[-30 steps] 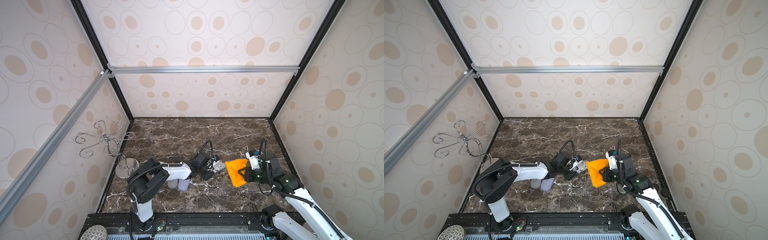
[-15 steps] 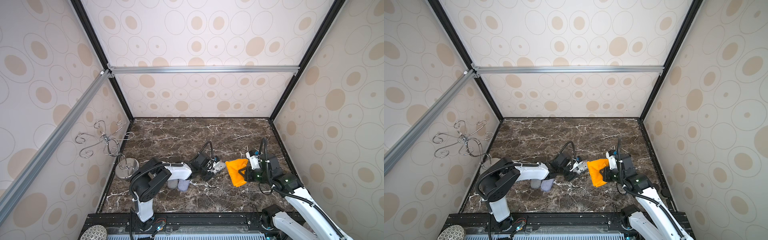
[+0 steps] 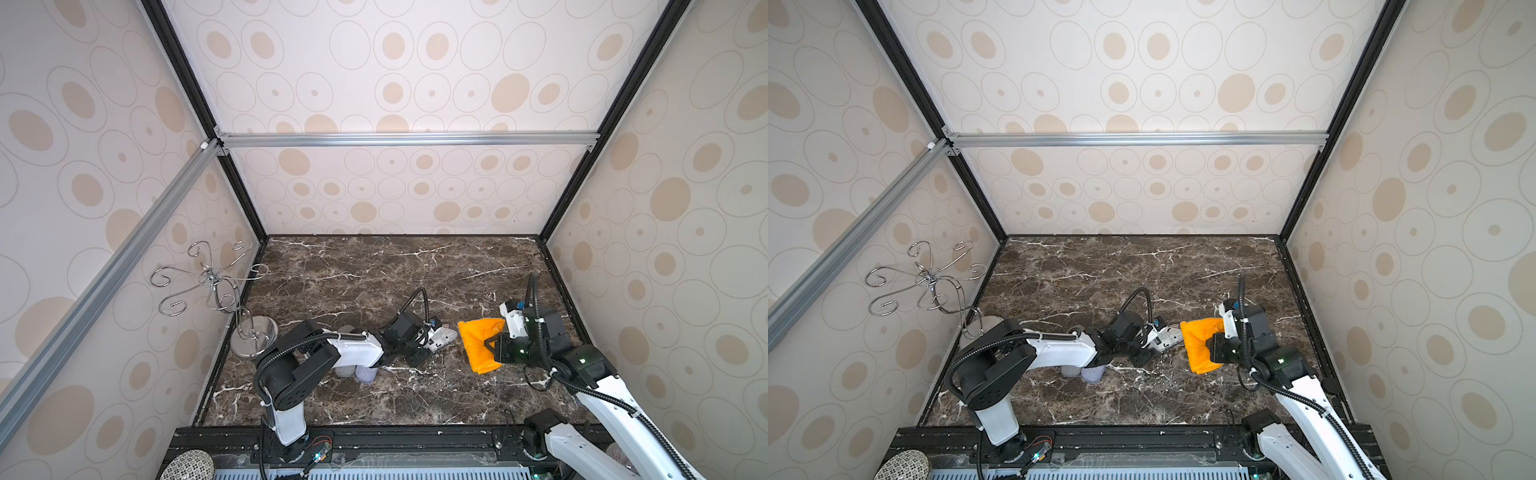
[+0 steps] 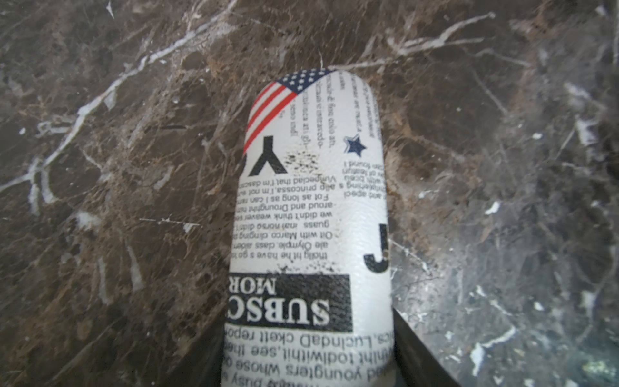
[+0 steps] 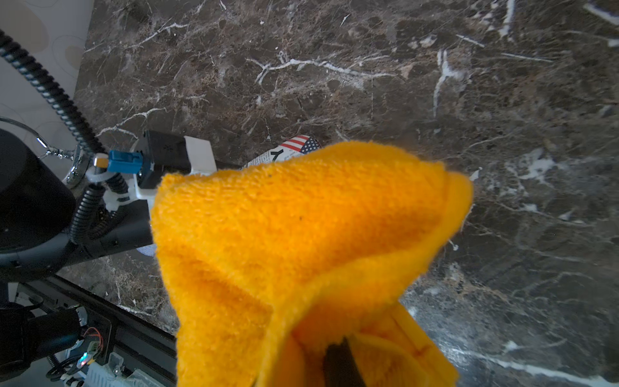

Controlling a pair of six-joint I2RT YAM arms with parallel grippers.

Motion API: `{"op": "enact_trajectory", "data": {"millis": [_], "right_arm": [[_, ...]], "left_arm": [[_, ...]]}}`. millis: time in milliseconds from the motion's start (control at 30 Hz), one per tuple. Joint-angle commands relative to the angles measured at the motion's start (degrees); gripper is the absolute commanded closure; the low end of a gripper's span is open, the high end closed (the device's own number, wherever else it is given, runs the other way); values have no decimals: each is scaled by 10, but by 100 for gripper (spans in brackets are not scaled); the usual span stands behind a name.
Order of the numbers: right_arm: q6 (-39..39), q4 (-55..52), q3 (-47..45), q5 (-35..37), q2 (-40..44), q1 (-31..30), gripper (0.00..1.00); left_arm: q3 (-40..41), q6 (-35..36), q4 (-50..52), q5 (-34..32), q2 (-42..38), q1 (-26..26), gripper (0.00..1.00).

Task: Wipe the eyeglass case
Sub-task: Pick up the eyeglass case from the center of the board, then wipe the dirt from the eyeglass case.

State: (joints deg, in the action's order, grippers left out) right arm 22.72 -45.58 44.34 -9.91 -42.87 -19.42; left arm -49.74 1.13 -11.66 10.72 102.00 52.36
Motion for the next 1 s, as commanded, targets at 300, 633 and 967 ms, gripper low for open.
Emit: {"op": "enact_trajectory", "data": {"millis": [300,633,967], "right_arm": [[-8,-66,37,79,-13,1,100],[-16,-48,37,77,-48,-2,100],[-24,-51,41,78,-40,-9,100]], "left_arm": [[-26,-45,-48,23,-12,45,46],[-25,-53,-48,11,-22,55,46],[-43,-76,-10,-27,-26,55,47]]}}
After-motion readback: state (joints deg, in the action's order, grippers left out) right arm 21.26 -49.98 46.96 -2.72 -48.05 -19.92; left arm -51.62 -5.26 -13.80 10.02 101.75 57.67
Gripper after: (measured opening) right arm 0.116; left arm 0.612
